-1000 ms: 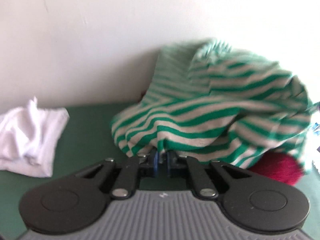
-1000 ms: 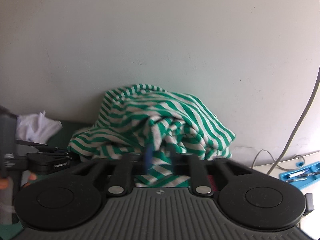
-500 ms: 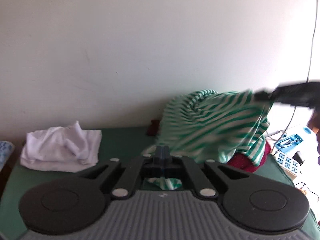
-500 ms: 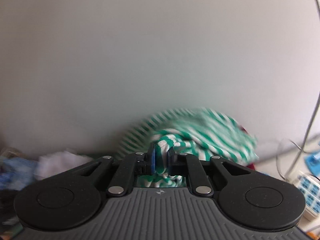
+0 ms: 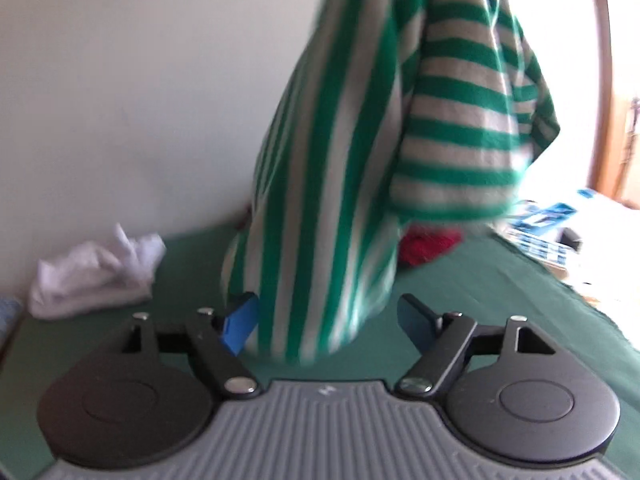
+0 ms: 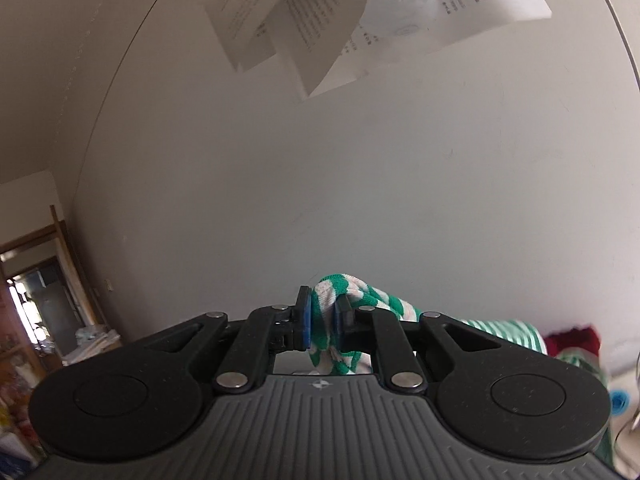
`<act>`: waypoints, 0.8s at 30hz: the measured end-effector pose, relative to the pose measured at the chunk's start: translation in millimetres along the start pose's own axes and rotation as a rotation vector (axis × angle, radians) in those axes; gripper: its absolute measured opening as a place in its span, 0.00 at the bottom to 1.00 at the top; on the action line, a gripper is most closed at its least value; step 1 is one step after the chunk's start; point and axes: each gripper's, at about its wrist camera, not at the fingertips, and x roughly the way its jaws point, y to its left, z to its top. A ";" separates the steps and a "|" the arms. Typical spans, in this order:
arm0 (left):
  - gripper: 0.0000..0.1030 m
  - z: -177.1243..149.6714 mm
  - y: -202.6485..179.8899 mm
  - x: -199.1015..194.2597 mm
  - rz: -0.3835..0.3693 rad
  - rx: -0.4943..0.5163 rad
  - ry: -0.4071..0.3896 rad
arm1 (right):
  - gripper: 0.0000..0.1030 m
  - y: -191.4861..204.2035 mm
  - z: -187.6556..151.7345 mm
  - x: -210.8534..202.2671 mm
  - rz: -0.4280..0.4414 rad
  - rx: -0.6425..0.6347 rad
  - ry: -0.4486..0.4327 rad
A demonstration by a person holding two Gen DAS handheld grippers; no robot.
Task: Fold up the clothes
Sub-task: 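Lift the striped shirt high with both grippers to shake it out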
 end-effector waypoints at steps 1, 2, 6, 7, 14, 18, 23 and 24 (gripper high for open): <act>0.68 0.6 -7.9 6.0 0.023 0.015 -0.007 | 0.11 1.7 -2.9 -3.9 0.007 0.012 0.009; 0.28 3.2 -7.7 13.8 0.016 0.017 0.018 | 0.11 2.6 -6.0 -11.5 0.012 0.025 0.012; 0.04 17.2 22.3 -8.7 -0.020 -0.082 -0.005 | 0.11 9.7 -3.5 -51.0 -0.027 -0.008 -0.024; 0.02 24.6 33.6 -24.2 -0.017 -0.111 -0.038 | 0.11 11.3 -1.9 -58.6 -0.037 -0.023 -0.038; 0.00 104.1 138.5 -186.6 0.054 -0.228 -0.395 | 0.11 54.3 29.7 -86.5 -0.031 -0.071 -0.206; 0.00 139.4 187.4 -275.2 0.046 -0.169 -0.529 | 0.11 84.8 52.5 -101.4 -0.040 -0.080 -0.310; 0.00 139.5 225.9 -351.7 0.050 -0.081 -0.615 | 0.11 143.0 43.6 -126.2 -0.080 -0.095 -0.387; 0.00 137.3 233.1 -363.9 0.048 -0.072 -0.625 | 0.11 152.7 39.2 -123.9 -0.098 -0.103 -0.387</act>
